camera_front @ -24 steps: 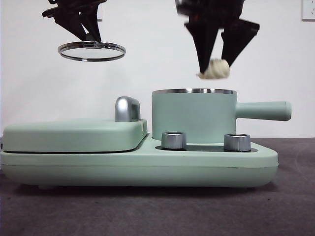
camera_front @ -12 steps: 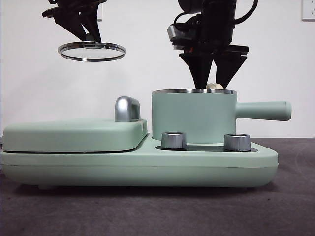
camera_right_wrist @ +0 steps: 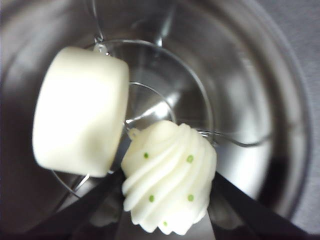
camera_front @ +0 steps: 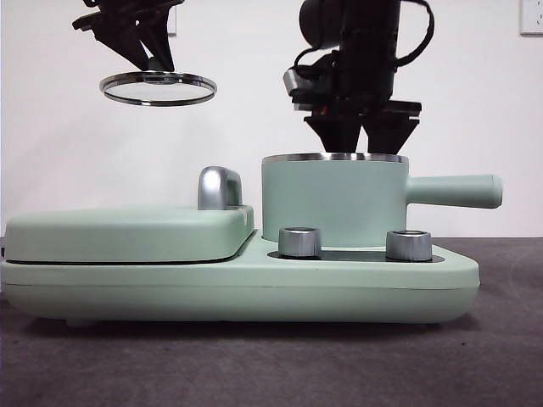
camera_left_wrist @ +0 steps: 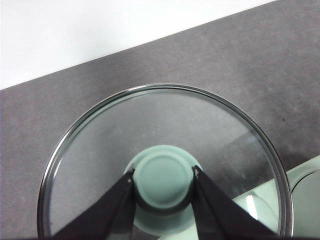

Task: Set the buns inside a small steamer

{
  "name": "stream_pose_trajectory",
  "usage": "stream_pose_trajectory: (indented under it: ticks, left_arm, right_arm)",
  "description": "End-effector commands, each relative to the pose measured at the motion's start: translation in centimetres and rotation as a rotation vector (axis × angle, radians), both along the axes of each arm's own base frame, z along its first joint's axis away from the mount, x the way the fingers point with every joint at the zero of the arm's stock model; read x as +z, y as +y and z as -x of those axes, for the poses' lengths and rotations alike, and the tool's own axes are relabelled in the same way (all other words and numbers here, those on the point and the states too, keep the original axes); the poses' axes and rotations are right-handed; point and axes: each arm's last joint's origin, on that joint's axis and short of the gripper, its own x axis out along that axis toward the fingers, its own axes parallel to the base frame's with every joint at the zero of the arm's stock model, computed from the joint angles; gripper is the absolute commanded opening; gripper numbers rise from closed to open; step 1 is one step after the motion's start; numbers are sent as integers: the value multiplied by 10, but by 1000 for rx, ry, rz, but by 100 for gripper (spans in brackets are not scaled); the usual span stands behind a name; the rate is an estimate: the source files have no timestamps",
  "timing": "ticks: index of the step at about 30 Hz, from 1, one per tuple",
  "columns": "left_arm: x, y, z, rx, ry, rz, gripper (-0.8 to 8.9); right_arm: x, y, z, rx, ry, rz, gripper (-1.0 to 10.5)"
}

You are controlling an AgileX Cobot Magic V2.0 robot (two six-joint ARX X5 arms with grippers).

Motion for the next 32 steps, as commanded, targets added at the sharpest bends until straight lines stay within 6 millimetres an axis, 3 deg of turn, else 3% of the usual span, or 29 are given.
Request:
stream_pose_trajectory:
  ticks: [1, 13, 18, 27, 32]
  left_arm:
    - [6, -2, -3, -1, -40, 16, 55]
    - [6, -2, -3, -1, -39, 16, 55]
    - [6, -2, -3, -1, -39, 16, 55]
    - [6, -2, -3, -2, -39, 16, 55]
    - [6, -2, -3, -1, -38, 16, 55]
  right_arm:
    - [0, 5, -3, 20, -9, -7, 226]
    - [-1, 4, -3, 19, 6, -8, 239]
    - [-1, 4, -2, 13, 14, -5, 406]
    - [1, 3, -2, 13, 11, -6, 407]
    - [14, 2, 0, 7, 4, -3, 406]
